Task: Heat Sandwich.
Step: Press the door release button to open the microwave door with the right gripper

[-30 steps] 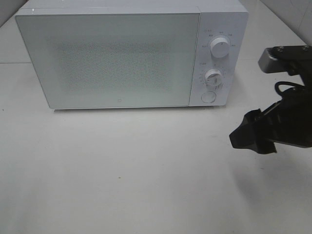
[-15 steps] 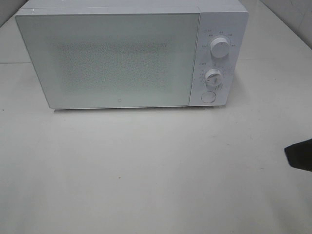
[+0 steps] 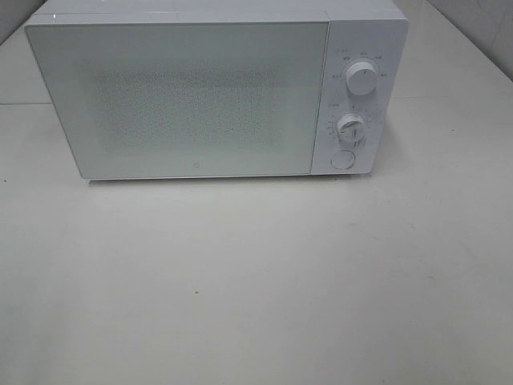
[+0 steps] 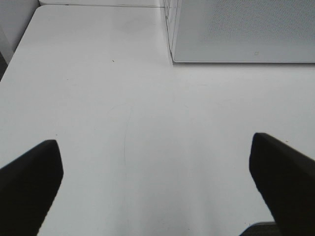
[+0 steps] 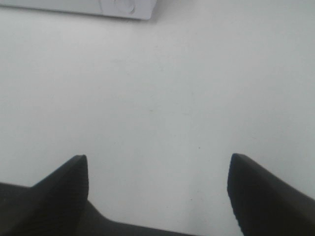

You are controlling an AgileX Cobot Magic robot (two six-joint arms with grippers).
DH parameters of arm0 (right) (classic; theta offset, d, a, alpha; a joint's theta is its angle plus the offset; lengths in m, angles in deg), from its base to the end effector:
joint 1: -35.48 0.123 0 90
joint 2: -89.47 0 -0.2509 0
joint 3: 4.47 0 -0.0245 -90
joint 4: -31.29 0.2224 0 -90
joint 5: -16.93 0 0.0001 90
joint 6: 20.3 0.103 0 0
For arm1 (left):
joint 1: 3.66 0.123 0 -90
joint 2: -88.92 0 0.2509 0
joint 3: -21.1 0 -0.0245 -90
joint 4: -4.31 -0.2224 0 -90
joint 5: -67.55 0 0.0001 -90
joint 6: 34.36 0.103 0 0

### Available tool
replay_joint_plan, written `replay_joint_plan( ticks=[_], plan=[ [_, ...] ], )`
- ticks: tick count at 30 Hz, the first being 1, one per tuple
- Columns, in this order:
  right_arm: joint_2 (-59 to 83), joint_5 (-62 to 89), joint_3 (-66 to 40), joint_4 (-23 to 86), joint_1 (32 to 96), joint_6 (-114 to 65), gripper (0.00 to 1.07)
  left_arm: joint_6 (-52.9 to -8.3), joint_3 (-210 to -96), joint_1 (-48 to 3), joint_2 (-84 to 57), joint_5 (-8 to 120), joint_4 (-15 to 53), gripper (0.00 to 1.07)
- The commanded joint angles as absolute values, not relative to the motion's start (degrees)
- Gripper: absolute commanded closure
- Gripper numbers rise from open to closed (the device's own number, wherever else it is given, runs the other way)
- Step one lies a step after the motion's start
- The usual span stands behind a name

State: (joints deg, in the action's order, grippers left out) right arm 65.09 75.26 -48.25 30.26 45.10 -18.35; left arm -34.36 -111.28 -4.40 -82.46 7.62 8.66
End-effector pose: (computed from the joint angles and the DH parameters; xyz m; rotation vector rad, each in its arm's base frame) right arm 0.0511 0.0071 0.2707 -0.1496 2.2039 0.0902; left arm 0.0154 -0.0070 0.2593 0.0160 2.0266 -0.0988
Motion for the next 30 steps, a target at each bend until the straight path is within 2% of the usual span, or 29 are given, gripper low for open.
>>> replay_joint_plan(
  ticks=[1,10,30],
  plan=[
    [70.6,74.8,-50.5,29.1,42.1,-18.9,0.32,-34.4,-111.0,-4.3,-84.1,8.4,8.8,0.09],
    [82.3,75.8,-51.6,28.9,38.3,-19.2,0.32,-34.4,-111.0,-4.3,-84.1,8.4,8.8,0.09],
    [82.4,75.7,-51.6,29.1,38.3,-19.3,0.32,-34.4,-111.0,-4.3,-83.8,8.4,8.8,0.09]
  ],
)
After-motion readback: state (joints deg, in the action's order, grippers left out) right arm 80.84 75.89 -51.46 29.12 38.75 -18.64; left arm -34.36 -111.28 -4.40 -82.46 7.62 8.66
